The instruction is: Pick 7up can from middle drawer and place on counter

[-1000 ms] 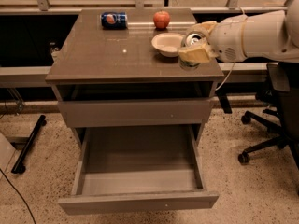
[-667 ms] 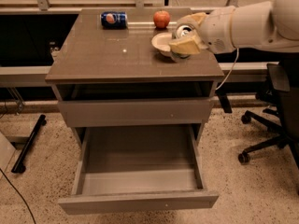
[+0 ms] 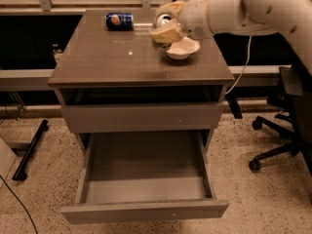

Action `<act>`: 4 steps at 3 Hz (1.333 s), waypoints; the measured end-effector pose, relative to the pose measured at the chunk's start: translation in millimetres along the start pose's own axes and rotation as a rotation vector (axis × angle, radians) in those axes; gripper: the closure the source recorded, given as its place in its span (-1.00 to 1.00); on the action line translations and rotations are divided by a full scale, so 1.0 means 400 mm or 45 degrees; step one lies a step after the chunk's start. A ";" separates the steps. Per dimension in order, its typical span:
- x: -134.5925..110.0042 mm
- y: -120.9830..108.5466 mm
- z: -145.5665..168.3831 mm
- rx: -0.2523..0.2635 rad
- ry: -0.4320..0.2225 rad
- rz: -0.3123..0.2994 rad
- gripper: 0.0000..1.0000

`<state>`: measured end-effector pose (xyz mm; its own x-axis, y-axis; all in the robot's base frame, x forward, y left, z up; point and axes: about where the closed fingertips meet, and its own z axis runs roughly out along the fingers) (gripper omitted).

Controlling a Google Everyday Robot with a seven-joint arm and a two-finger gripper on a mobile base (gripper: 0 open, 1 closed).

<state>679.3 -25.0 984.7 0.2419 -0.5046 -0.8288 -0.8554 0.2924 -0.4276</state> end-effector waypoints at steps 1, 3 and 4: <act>-0.013 -0.016 0.108 -0.063 -0.031 -0.044 1.00; 0.025 -0.043 0.303 -0.110 -0.059 -0.053 1.00; 0.083 -0.085 0.382 -0.060 0.018 -0.068 0.48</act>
Offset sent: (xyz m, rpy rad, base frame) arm 0.0756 0.1001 -0.0418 -0.0094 -0.0162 0.1509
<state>786.4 72.6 916.5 0.2812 -0.5302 -0.7999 -0.8622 0.2264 -0.4532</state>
